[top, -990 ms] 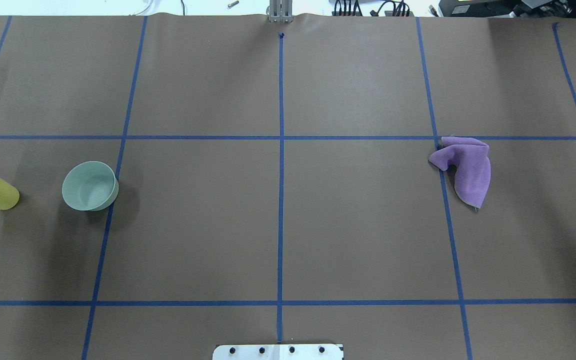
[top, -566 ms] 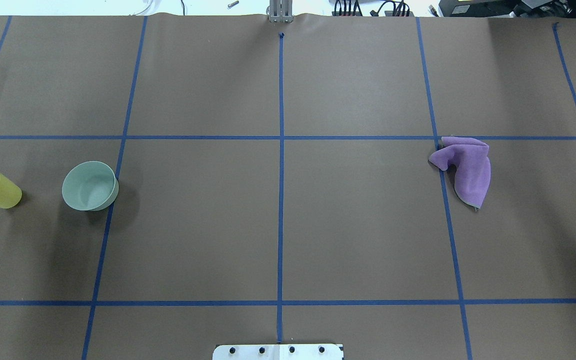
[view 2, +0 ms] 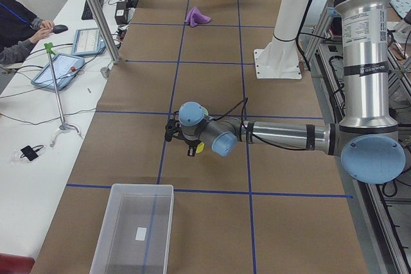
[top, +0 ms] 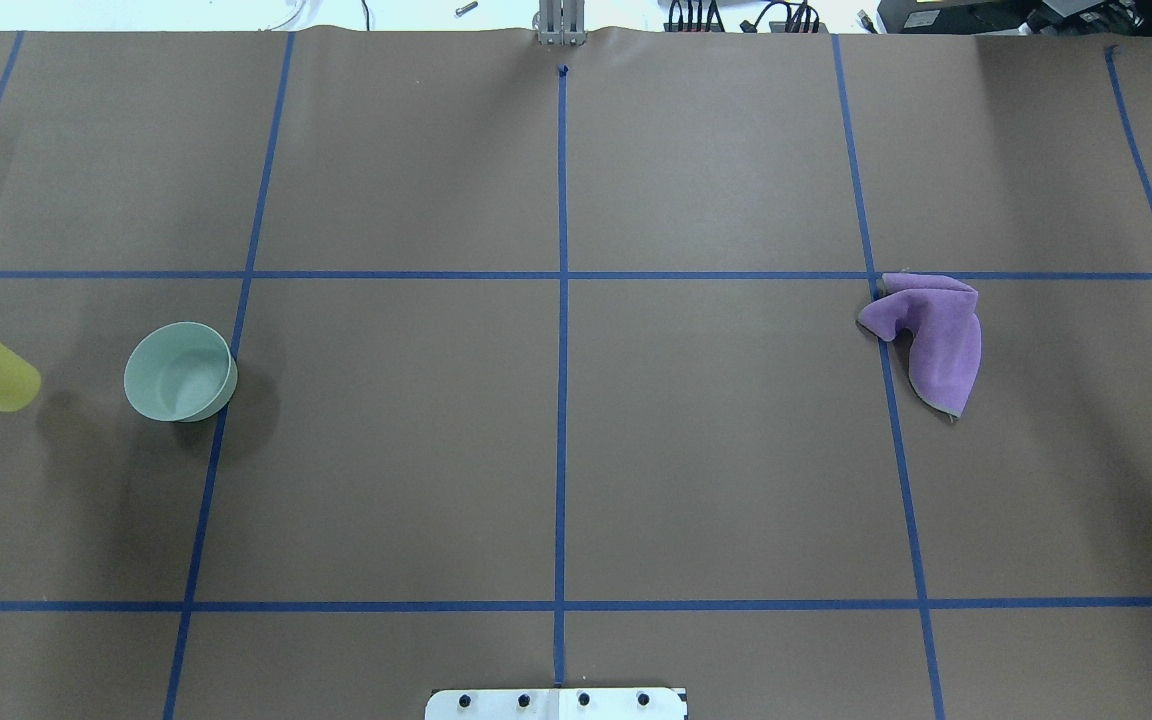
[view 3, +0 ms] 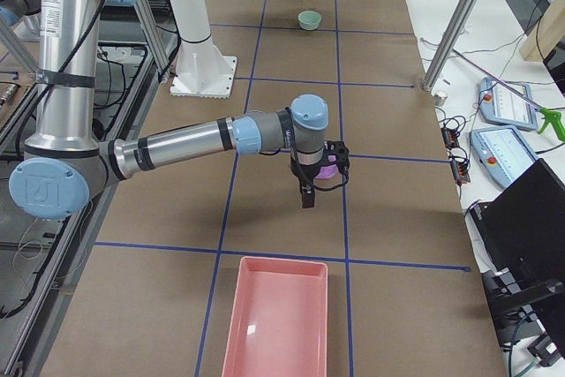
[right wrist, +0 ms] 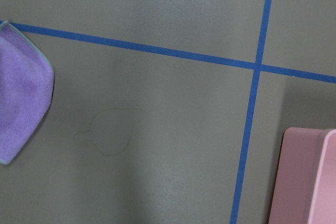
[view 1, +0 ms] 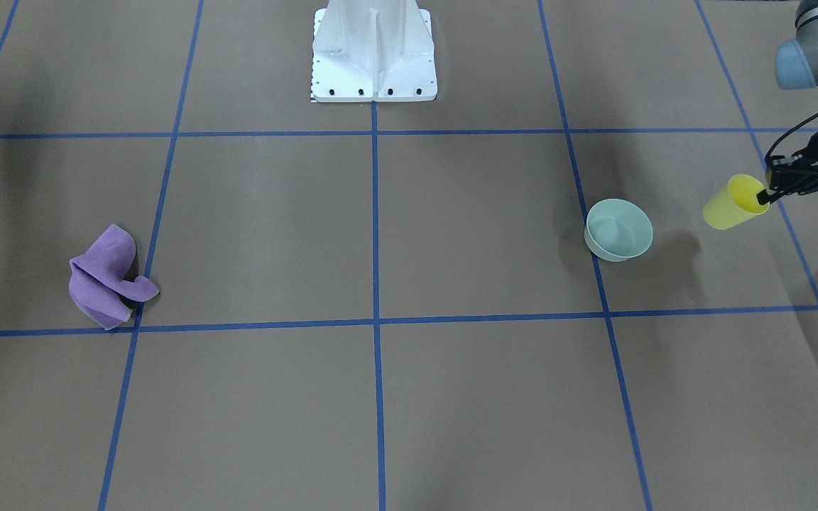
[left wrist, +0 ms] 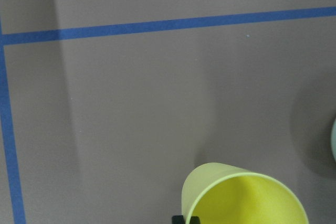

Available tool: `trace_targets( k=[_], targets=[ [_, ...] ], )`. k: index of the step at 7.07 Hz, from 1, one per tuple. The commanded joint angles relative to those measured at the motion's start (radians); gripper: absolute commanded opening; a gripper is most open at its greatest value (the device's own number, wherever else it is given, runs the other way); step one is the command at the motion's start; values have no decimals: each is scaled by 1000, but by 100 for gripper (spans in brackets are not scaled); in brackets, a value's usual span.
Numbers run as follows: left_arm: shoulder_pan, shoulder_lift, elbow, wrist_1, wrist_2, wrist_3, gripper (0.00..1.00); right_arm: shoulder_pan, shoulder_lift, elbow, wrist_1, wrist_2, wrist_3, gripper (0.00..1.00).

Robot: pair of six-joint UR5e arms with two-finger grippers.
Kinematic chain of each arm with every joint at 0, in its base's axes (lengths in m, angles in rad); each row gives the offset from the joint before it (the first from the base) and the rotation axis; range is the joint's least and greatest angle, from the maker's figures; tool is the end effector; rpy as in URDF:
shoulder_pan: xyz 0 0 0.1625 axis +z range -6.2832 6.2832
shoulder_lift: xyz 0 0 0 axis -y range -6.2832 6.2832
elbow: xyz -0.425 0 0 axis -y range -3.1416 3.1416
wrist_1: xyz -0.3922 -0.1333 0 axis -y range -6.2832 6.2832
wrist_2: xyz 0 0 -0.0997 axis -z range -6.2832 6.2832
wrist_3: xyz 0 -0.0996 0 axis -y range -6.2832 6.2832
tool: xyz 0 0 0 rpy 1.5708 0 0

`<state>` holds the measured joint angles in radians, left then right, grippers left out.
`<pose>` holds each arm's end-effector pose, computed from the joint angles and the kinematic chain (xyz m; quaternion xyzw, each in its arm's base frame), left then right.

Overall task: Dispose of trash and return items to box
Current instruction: 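Grasp the yellow cup with the left gripper and lift it, then carry the yellow cup into the clear plastic box and release it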

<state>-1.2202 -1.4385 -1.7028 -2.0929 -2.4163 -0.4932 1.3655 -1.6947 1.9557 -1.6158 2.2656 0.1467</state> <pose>0.1013 -0.4480 0.5915 0.0523 0.4580 0.0428 0.8864 -0.0217 -0.4451 0.5364 0.0405 -0.3510 -0.0641 0.9333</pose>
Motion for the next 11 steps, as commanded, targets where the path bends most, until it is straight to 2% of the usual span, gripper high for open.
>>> trace_targets(
  k=[1,3,4,6,7,8,10,11],
  targets=[
    [-22,3,-21,14,-6,4,0,0,4,2,-1,0,2,100],
    [-62,-2,-21,54,-7,43,0,1,18,2,-1,0,7,100],
    [-126,-13,-20,142,-6,185,0,0,26,2,-1,0,20,100],
    [-298,-161,-12,473,5,472,0,0,35,2,-1,0,20,100],
    [-350,-231,12,581,57,584,0,-5,35,2,-1,0,24,100],
    [-404,-305,113,605,72,675,0,-8,36,2,1,0,27,100],
    [-496,-498,468,590,69,886,0,-11,41,0,-1,0,27,100],
    [-510,-543,589,549,69,945,0,-13,43,0,-1,-1,27,100]
  ],
)
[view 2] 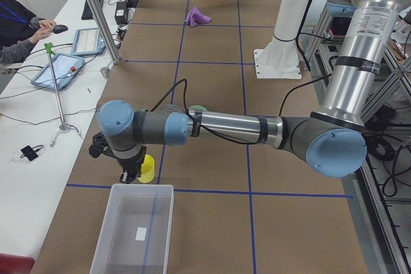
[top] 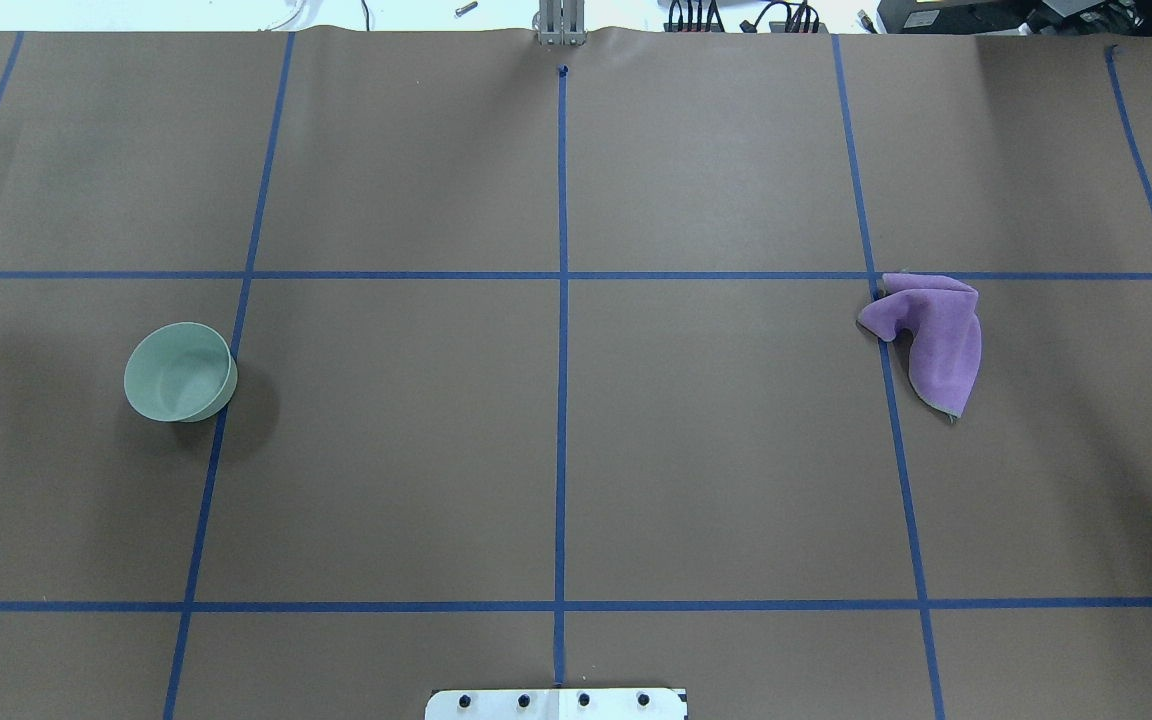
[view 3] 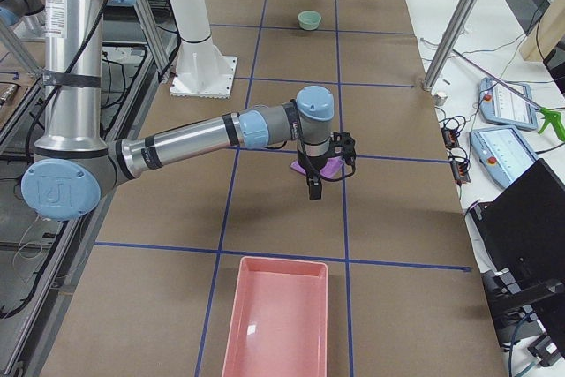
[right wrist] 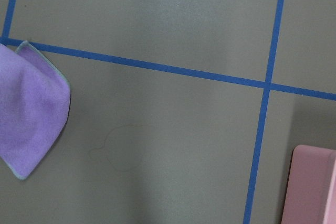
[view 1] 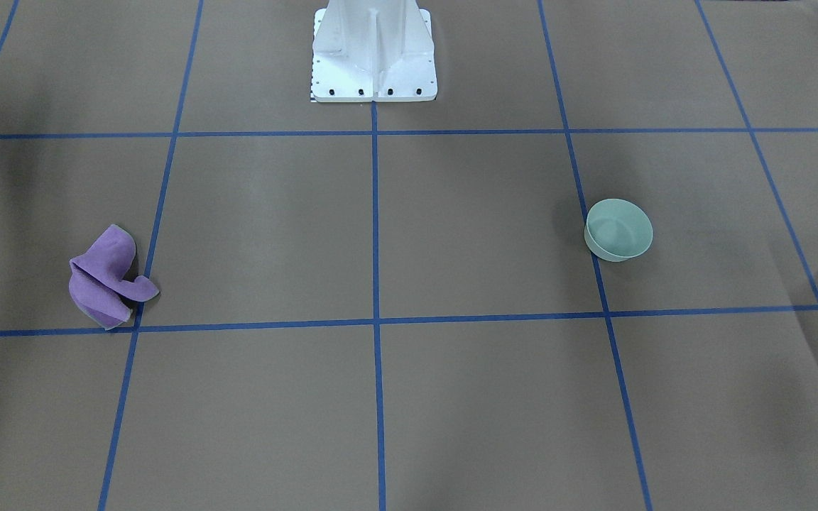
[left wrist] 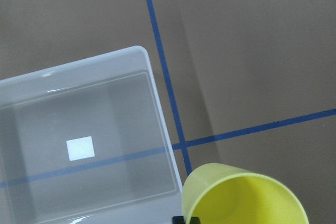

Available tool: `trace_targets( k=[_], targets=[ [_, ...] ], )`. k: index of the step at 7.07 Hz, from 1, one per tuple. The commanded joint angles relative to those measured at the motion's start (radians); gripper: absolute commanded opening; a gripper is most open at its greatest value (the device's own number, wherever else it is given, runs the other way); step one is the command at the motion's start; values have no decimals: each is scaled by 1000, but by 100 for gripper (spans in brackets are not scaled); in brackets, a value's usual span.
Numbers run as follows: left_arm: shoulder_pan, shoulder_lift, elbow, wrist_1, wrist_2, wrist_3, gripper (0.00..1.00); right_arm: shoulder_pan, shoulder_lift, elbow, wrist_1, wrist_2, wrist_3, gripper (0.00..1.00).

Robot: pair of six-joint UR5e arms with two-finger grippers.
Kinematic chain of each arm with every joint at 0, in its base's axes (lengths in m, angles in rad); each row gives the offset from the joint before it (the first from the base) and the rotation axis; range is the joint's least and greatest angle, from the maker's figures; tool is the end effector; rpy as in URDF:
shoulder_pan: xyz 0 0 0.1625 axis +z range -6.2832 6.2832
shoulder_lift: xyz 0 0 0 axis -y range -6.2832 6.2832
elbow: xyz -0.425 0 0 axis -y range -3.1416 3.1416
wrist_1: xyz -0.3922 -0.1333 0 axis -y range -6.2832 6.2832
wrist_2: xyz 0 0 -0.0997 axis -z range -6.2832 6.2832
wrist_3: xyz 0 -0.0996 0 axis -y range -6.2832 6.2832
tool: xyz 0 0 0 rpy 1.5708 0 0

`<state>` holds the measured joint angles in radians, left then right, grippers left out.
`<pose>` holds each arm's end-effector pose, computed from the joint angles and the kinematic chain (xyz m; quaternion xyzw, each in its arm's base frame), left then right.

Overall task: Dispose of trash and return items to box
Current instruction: 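Carry the yellow cup into the clear plastic box and release it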

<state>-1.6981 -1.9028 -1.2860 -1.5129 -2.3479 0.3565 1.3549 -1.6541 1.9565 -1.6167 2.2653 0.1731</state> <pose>-0.1428 -0.6161 0.6179 0.0860 0.3690 0.1038 0.9196 -0.0295 -0.4592 0.5180 0.0528 -0.3544 -0.0635 0.9314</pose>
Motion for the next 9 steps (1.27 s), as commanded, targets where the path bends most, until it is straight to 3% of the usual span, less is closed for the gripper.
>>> trace_targets(
  k=[1,3,5,9],
  targets=[
    [-32,-81,277,-155,2,96,0,-3,2,-2,0,-1,0,100],
    [-32,-128,547,-364,2,99,0,-3,4,-2,0,-3,0,100],
    [-23,-171,744,-486,10,99,0,-3,10,-2,0,-4,3,100],
    [3,-174,899,-634,56,90,0,-3,10,-2,0,-4,5,100]
  ],
)
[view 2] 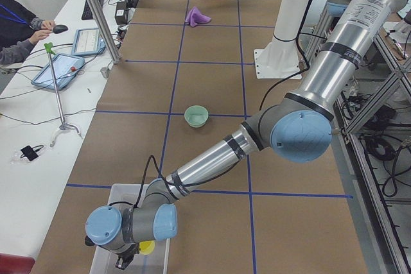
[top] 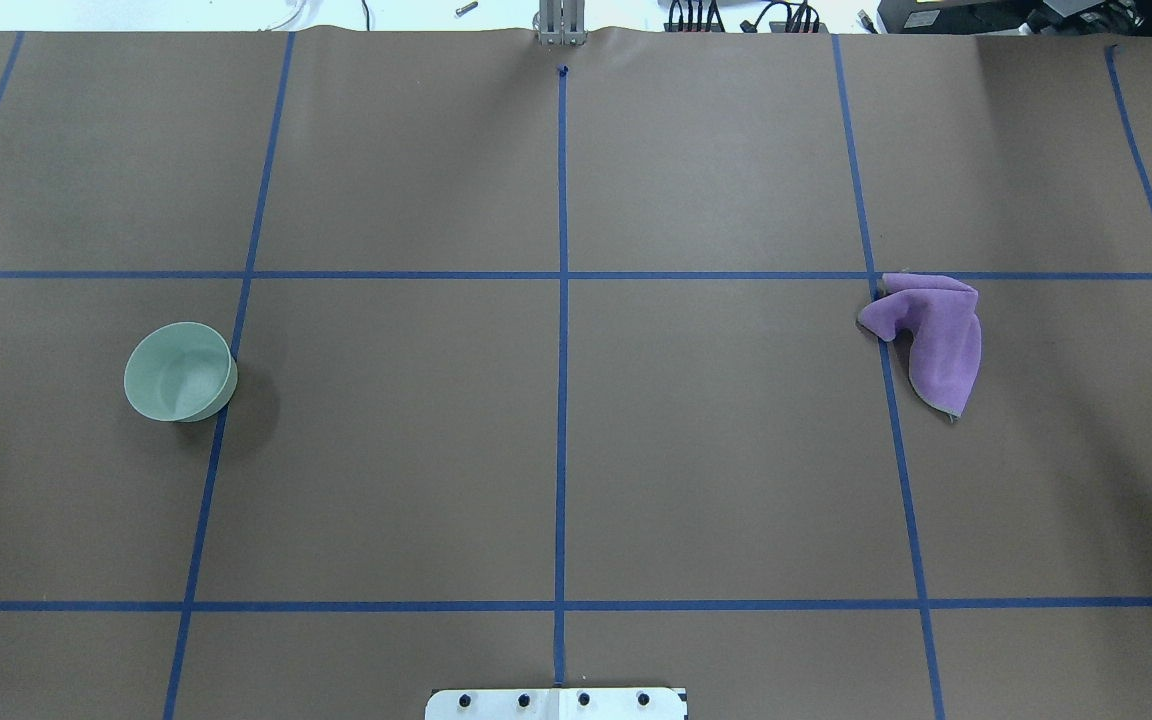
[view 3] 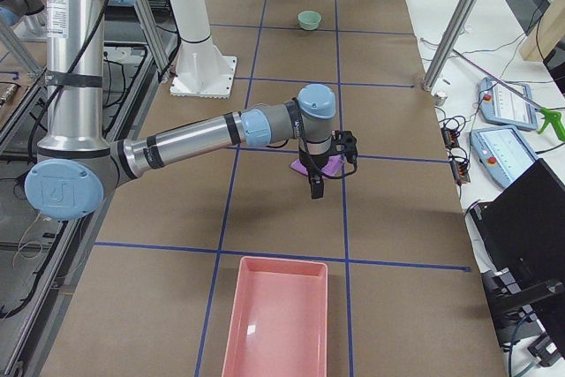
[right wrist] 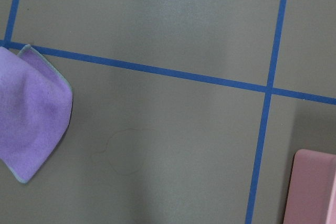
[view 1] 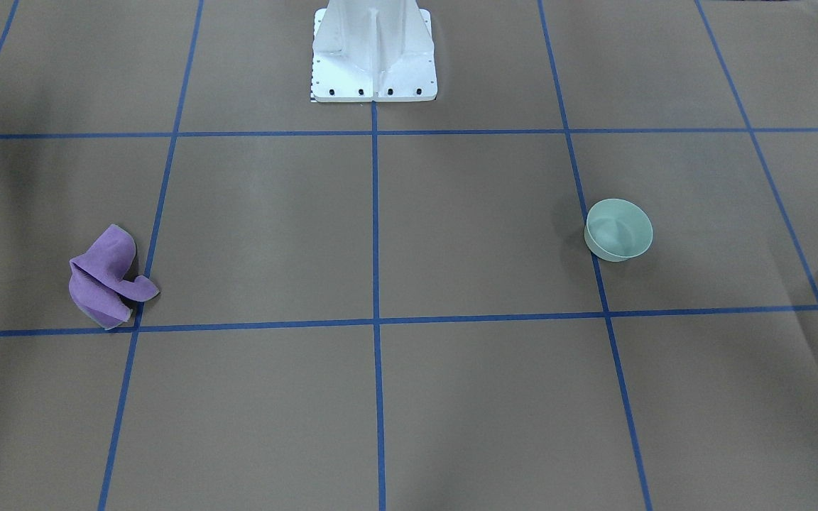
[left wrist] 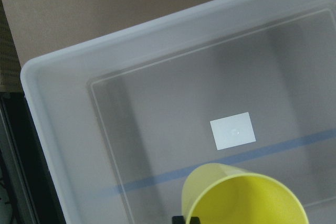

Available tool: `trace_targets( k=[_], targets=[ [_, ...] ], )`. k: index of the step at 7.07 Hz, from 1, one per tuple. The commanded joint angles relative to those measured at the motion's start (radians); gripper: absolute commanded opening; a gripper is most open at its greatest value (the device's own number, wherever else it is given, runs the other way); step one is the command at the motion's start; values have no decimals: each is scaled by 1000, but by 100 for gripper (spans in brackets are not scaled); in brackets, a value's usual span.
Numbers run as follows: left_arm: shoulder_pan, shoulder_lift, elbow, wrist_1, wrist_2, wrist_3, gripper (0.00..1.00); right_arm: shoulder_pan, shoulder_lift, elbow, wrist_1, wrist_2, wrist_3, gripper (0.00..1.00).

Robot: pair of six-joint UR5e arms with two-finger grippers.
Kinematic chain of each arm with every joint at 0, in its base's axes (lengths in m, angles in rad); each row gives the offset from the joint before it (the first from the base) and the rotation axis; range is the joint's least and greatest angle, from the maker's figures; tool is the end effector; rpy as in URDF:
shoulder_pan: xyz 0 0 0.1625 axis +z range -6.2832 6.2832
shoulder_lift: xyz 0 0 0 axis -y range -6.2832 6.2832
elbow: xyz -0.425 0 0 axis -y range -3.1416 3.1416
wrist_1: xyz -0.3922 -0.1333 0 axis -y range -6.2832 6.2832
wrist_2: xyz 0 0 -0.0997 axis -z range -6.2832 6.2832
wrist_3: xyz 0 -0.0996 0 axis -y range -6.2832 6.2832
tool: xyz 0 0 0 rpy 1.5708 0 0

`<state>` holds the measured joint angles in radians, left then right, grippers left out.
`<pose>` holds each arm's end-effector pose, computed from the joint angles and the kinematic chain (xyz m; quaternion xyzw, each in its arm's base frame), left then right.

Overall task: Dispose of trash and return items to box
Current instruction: 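Carry the yellow cup into the clear plastic box and release it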

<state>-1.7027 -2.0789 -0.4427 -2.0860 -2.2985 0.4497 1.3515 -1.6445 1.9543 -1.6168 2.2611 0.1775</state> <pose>-0.1477 -0.6032 0.8461 0.0550 0.3545 0.1293 0.9244 -0.0315 -0.4627 0.5149 0.0552 -0.3532 -0.0640 0.9317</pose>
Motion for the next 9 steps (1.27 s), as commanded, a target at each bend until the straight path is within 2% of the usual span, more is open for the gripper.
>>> trace_targets(
  k=[1,3,5,6,7,8,9],
  targets=[
    [14,3,82,-101,7,-9,0,0,0,0,0,0,0,100],
    [15,13,85,-156,5,-127,0,-2,2,2,2,3,13,100],
    [21,14,93,-186,5,-160,0,-2,5,2,0,2,13,100],
    [21,17,95,-186,4,-161,34,-2,5,2,2,2,14,100],
    [23,17,95,-192,4,-160,53,-2,5,2,2,3,14,100],
    [23,25,90,-207,2,-160,64,-2,5,3,0,3,14,100],
    [23,25,75,-207,-4,-158,98,-2,6,5,0,3,16,100]
  ],
)
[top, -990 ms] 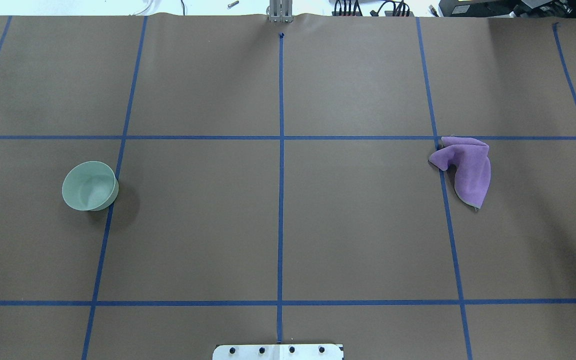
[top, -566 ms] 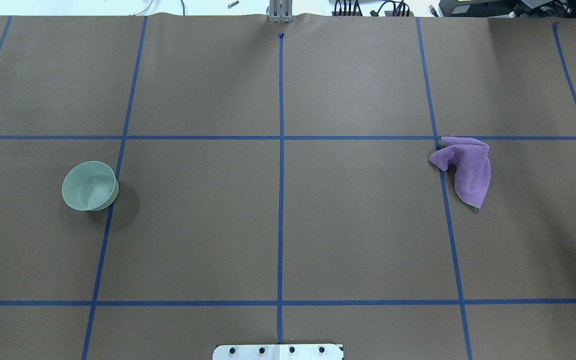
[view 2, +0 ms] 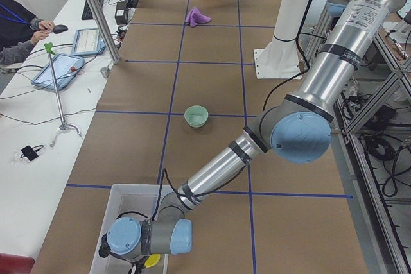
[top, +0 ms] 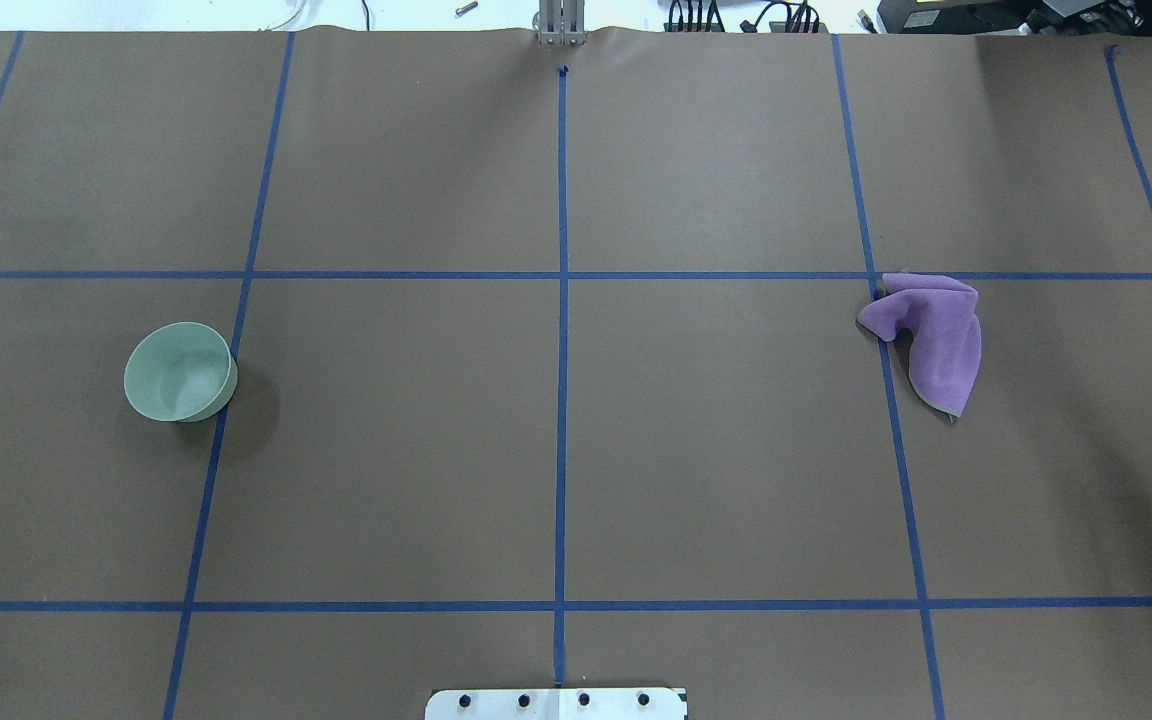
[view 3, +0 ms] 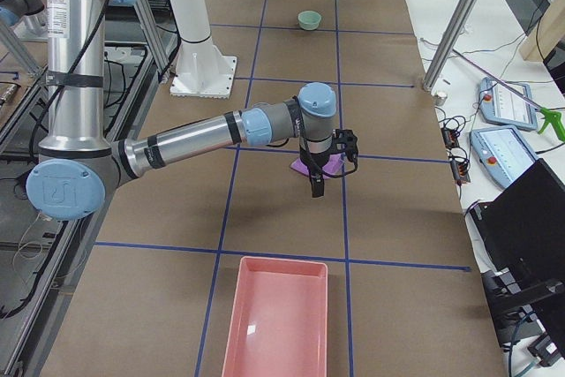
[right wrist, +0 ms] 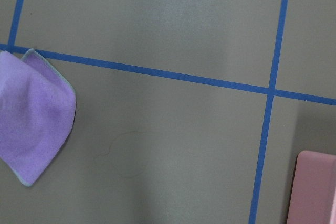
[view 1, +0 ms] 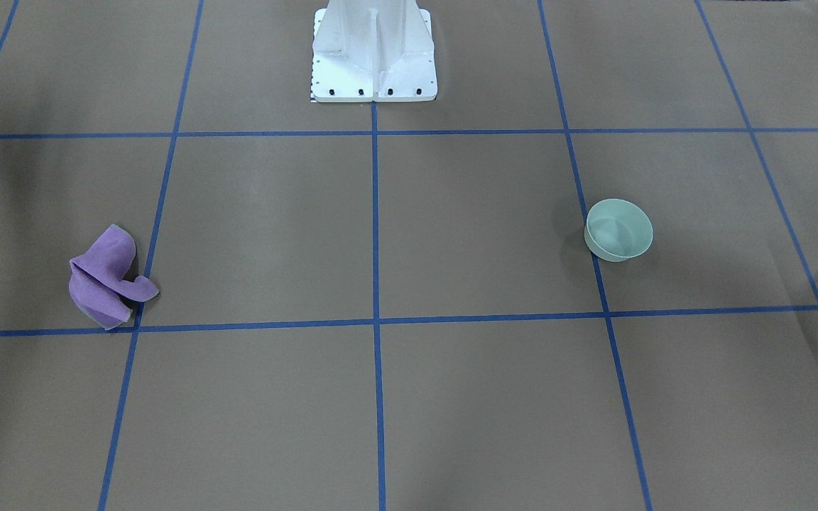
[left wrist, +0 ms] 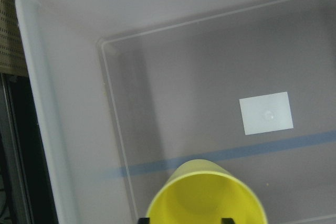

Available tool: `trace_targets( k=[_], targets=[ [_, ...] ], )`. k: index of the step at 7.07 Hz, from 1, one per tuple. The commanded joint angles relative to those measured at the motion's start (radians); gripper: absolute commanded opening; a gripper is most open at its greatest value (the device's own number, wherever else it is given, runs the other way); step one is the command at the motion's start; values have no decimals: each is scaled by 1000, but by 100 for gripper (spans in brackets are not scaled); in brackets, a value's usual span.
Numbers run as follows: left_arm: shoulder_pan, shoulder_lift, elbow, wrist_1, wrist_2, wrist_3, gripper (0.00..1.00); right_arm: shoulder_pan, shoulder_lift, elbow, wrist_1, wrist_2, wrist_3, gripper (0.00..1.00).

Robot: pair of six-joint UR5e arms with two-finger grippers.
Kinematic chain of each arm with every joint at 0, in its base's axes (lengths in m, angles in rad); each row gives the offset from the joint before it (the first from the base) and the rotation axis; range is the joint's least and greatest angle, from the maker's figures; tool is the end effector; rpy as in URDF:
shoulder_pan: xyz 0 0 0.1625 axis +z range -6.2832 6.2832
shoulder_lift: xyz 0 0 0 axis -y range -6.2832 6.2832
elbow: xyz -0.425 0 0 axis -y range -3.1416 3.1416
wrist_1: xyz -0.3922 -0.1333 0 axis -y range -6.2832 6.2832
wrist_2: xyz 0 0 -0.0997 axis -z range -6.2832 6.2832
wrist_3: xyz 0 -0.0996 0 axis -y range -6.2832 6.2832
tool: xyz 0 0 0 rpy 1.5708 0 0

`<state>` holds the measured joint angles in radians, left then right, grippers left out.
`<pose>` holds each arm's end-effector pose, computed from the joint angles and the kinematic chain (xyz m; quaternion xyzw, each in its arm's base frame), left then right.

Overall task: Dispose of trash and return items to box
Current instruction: 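Carry the yellow cup into the clear plastic box and release it, then reach the left gripper to the pale green cup and grasp it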

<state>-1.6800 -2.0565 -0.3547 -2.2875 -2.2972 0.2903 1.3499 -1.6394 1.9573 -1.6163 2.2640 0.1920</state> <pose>-0.1310 -0.5784 0.8758 0.0642 0.3495 0.0821 0.9311 -0.0328 -0.4641 0.5109 0.0560 -0.3556 -0.0596 0.9311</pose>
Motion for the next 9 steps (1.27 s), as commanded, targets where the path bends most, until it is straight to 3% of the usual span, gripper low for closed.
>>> trace_targets(
  k=[1,3,5,7,9],
  targets=[
    [-6,3,-67,-1,-16,3,99,0,1,11,-1,0,6,100],
    [-67,7,-210,121,-177,-19,99,0,1,15,-1,2,10,100],
    [-64,123,-619,294,-171,-232,99,0,1,15,-1,3,10,100],
    [52,257,-1007,434,-169,-453,99,0,1,15,-1,5,12,100],
    [225,323,-1273,470,-151,-719,99,0,1,15,-1,5,20,100]
  ],
)
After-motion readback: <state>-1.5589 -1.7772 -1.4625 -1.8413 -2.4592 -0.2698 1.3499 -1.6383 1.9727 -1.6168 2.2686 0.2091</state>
